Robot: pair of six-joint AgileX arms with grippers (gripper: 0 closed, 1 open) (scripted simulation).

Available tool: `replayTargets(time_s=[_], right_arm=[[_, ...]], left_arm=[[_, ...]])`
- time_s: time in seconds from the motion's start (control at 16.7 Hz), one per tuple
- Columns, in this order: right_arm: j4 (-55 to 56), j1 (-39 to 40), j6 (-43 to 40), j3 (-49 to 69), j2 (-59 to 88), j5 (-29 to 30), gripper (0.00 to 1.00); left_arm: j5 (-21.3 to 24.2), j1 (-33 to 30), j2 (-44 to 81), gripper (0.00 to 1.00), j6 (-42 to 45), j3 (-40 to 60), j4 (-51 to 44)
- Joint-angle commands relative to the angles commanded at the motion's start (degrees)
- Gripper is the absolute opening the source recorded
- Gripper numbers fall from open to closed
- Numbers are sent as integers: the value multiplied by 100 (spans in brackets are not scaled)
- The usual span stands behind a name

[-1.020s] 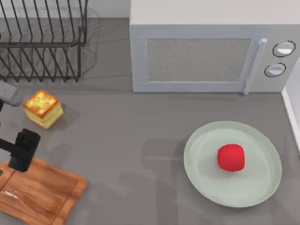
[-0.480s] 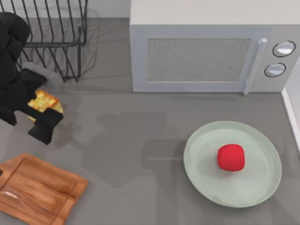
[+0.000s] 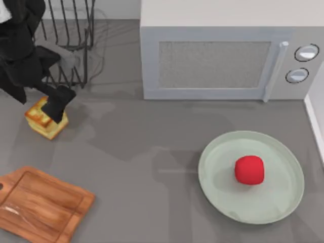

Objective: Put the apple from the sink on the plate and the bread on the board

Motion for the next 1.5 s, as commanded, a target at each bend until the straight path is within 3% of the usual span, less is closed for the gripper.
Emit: replayTargets(time_s=[0.42, 1.14, 1.5], right_arm=[[0, 0, 0, 0, 0, 0, 100], [0, 0, 0, 0, 0, 0, 100], [0, 0, 0, 0, 0, 0, 100]], left_arm=[[5, 20, 67, 100, -8, -62, -5], [-7, 8, 451, 100, 12, -765, 1243], [-6, 8, 496, 100, 13, -845, 1368]])
